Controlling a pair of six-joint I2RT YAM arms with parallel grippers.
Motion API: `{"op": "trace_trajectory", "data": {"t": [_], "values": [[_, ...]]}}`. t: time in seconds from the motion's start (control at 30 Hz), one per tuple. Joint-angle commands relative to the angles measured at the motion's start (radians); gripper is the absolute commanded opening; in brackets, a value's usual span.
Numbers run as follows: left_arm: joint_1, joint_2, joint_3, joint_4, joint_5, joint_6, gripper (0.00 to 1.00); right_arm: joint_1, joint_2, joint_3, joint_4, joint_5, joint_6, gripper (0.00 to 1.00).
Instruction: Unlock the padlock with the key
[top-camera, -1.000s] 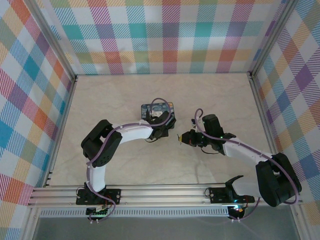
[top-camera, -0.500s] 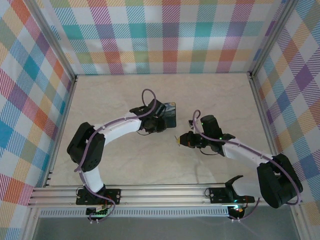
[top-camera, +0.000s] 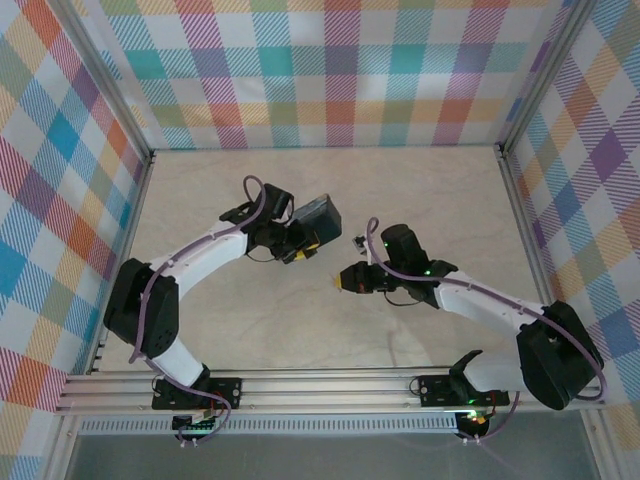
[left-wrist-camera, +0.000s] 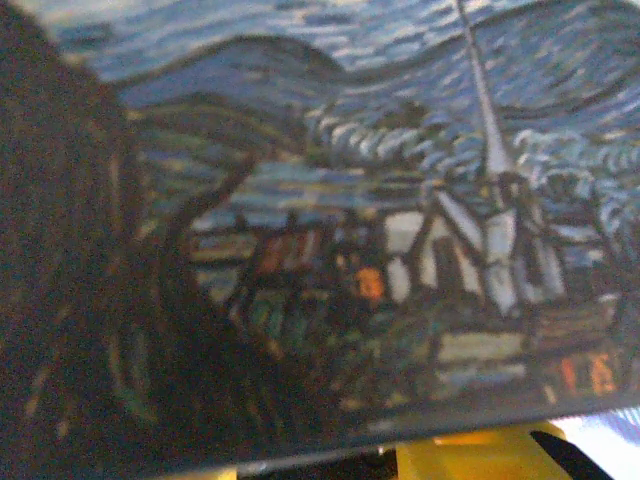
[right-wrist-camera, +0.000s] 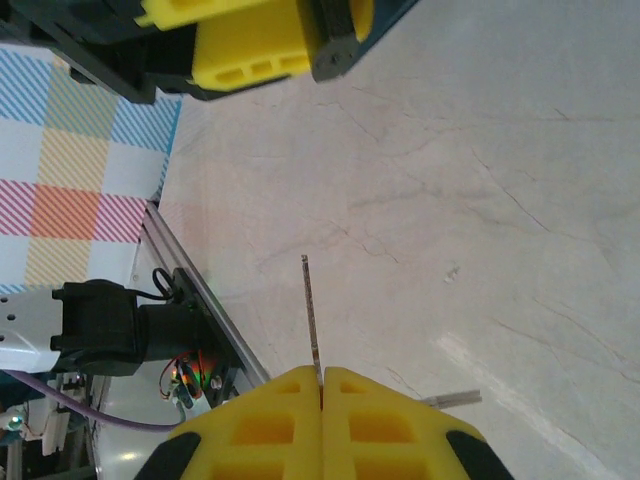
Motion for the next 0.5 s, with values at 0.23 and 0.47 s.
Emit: {"op": "trace_trajectory", "data": {"t": [0.23, 0.47], "values": [[0.076, -0.175, -0.075, 0.008, 0.147, -0.064, 0.03, 0.026, 0.122, 0.134, 0.015, -0.012, -0.133, 0.00], [0.091, -0.204, -0.118, 0.022, 0.168, -0.077, 0.02, 0.029, 0.165, 0.176, 0.020, -0.038, -0.158, 0.00]]}}
